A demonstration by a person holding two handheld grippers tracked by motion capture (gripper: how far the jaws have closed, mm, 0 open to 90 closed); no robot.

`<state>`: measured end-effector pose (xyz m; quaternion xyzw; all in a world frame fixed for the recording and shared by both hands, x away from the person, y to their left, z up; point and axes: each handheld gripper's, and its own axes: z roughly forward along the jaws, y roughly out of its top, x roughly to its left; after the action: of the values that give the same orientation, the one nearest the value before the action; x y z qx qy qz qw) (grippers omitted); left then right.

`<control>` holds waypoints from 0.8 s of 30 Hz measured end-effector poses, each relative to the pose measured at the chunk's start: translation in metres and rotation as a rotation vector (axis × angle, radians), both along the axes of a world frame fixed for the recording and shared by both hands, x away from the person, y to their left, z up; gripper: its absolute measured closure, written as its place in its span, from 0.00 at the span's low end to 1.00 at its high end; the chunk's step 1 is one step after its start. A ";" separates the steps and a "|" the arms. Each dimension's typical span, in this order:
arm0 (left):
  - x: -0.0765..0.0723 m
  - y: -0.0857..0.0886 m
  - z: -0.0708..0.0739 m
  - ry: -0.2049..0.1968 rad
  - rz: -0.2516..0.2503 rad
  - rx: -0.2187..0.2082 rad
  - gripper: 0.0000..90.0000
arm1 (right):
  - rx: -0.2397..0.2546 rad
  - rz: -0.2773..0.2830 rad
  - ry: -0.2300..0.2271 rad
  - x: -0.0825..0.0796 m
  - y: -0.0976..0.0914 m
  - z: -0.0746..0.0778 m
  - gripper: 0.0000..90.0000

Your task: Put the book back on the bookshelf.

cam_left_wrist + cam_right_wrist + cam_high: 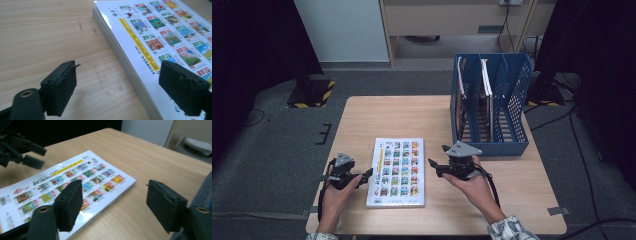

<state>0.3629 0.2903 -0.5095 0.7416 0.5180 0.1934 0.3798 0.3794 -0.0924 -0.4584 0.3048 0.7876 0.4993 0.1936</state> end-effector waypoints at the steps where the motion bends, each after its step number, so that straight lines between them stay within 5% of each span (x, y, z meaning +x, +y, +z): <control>1: 0.000 -0.002 0.001 0.002 -0.008 -0.001 0.18 | -0.003 0.011 0.008 -0.001 0.002 -0.002 0.39; 8: -0.003 -0.018 0.005 -0.001 -0.044 -0.006 0.29 | -0.058 0.085 0.069 -0.002 0.030 -0.021 0.50; 24: 0.001 -0.030 -0.007 0.069 -0.061 0.007 0.29 | -0.095 0.134 0.211 -0.002 0.055 -0.053 0.36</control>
<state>0.3644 0.2604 -0.5163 0.7647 0.5071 0.1582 0.3648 0.3769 -0.0369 -0.5112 0.2929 0.8450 0.4383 0.0902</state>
